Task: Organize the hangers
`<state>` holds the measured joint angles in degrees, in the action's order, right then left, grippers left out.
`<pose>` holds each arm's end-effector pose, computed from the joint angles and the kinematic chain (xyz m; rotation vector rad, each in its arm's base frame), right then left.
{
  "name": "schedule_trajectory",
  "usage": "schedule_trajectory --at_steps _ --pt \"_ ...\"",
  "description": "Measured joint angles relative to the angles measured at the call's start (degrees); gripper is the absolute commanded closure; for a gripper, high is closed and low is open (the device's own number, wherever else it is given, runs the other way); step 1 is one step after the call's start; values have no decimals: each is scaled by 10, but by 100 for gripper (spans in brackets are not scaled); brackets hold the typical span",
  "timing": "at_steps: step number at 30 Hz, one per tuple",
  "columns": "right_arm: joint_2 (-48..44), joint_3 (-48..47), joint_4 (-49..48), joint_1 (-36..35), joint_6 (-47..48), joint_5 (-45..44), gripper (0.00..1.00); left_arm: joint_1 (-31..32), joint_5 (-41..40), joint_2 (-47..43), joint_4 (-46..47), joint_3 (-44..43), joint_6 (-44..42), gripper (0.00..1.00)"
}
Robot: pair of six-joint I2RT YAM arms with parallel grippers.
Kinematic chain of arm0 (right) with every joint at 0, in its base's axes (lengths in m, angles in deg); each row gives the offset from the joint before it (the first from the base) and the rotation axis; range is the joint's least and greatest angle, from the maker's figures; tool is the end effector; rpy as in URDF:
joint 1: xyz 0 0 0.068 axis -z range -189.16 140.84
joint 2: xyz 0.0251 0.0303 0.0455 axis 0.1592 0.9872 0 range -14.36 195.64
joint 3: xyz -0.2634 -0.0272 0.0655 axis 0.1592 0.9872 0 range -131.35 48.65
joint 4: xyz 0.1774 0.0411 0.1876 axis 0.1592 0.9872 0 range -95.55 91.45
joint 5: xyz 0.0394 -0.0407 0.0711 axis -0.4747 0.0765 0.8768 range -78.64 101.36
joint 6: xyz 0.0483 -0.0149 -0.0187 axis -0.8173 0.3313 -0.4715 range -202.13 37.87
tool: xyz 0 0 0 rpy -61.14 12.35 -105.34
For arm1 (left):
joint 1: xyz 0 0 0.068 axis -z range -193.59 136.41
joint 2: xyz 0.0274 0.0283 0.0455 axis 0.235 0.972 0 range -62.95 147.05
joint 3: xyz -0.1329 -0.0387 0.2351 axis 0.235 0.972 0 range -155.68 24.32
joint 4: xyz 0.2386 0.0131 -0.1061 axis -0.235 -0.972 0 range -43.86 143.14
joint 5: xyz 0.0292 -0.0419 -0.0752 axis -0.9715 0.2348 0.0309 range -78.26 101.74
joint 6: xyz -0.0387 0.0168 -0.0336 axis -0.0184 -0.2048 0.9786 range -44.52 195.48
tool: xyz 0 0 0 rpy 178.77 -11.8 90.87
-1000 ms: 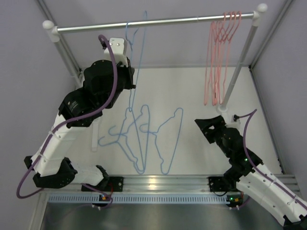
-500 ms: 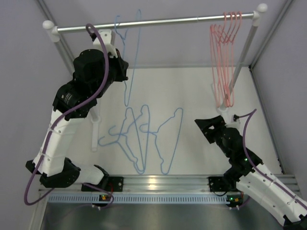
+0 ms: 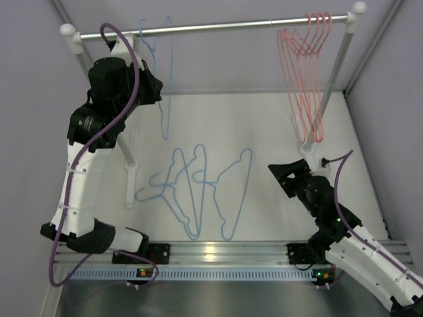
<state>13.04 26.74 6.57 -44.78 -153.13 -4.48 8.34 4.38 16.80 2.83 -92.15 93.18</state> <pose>0.1181 0.0727 0.2386 0.7963 1.8310 1.0006 0.2241 -0.0853 0.5422 -0.0247 1.8217 -0.3754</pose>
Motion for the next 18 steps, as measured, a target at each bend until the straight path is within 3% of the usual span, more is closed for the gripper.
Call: schedule_trajectory --at_steps 13,18 --pt "-2 0 0 0 0 3 27 -16 30 -17 -3 22 17 100" --pt "-5 0 0 0 0 4 27 -16 35 -35 -3 39 20 96"
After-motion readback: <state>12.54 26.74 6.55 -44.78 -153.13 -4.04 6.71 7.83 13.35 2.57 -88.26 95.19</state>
